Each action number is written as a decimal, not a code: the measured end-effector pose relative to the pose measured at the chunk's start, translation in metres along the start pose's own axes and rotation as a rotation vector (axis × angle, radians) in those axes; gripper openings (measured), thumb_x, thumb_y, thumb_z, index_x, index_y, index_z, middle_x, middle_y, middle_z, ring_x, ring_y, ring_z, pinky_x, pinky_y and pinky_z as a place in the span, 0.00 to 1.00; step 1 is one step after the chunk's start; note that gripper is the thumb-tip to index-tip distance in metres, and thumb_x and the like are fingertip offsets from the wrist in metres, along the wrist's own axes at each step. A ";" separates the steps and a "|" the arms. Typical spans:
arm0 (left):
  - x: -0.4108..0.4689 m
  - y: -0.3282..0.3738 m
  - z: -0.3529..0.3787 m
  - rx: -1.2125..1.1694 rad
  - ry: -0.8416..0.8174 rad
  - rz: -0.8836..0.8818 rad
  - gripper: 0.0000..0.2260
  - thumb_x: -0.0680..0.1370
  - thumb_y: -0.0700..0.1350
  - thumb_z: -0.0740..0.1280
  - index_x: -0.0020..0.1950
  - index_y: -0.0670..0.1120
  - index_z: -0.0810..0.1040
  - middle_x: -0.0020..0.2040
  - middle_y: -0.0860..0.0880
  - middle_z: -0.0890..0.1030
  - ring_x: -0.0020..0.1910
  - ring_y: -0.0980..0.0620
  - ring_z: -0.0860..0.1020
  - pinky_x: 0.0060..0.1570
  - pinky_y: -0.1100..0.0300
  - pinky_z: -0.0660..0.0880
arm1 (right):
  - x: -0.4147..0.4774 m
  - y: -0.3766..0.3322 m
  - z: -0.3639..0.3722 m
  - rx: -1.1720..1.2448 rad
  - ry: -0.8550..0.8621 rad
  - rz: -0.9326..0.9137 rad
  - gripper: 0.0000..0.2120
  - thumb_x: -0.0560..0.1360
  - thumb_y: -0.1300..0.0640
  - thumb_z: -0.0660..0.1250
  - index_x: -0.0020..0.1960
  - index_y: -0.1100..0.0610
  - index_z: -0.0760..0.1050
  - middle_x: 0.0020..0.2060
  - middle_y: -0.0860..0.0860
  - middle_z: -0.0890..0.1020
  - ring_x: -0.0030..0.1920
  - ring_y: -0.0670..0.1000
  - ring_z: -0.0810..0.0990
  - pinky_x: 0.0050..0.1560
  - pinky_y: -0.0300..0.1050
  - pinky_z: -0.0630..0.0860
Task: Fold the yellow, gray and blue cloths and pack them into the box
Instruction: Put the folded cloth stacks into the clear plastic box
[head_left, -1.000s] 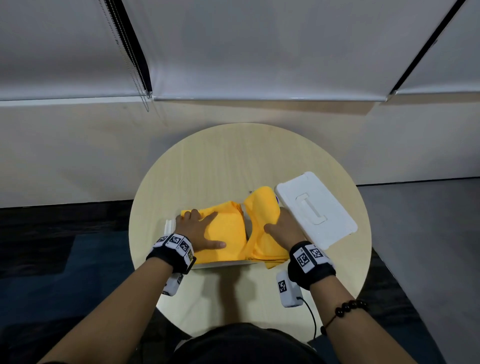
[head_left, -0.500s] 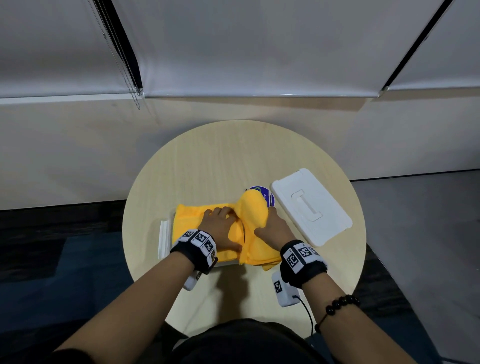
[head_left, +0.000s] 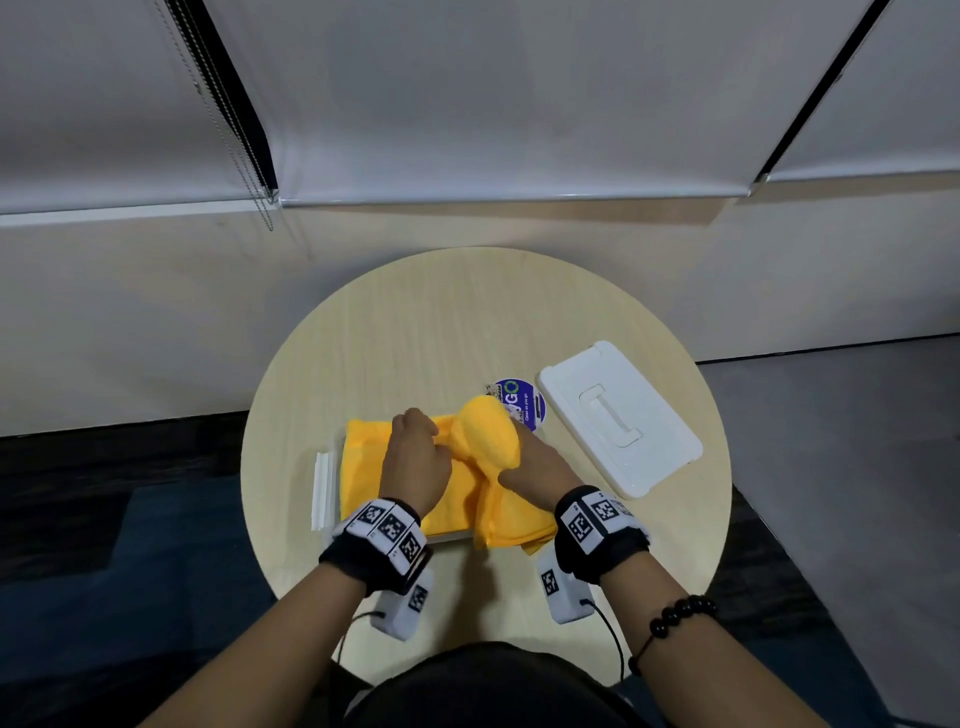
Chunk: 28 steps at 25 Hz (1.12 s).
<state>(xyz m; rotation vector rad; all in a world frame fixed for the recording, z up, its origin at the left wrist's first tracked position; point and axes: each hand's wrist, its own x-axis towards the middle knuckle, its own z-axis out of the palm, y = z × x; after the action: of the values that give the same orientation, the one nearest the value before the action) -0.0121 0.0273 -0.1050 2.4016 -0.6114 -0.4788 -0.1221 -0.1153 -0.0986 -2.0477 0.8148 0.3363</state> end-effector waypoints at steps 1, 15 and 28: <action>-0.007 0.004 0.001 -0.160 0.014 -0.053 0.08 0.80 0.37 0.62 0.58 0.43 0.74 0.56 0.44 0.77 0.55 0.44 0.77 0.54 0.52 0.75 | -0.001 0.000 -0.002 0.005 -0.005 0.003 0.38 0.77 0.60 0.68 0.81 0.51 0.52 0.72 0.56 0.72 0.68 0.58 0.73 0.60 0.46 0.69; 0.017 0.038 0.037 -0.658 -0.449 -0.394 0.15 0.85 0.39 0.52 0.57 0.34 0.76 0.52 0.34 0.75 0.51 0.40 0.76 0.56 0.48 0.73 | 0.008 -0.012 -0.022 0.617 -0.297 0.255 0.21 0.81 0.60 0.63 0.73 0.60 0.67 0.68 0.63 0.74 0.69 0.64 0.74 0.70 0.63 0.71; -0.031 0.023 0.004 -0.142 -0.611 -0.095 0.08 0.81 0.36 0.61 0.50 0.41 0.80 0.43 0.44 0.81 0.42 0.47 0.79 0.49 0.54 0.80 | -0.003 0.015 -0.040 0.108 -0.365 0.218 0.33 0.78 0.35 0.64 0.71 0.59 0.68 0.58 0.58 0.82 0.45 0.57 0.88 0.52 0.51 0.85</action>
<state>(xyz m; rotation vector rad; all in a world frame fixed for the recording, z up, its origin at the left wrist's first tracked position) -0.0469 0.0259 -0.0878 2.1421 -0.6878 -1.2753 -0.1373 -0.1525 -0.0839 -1.7297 0.8081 0.7473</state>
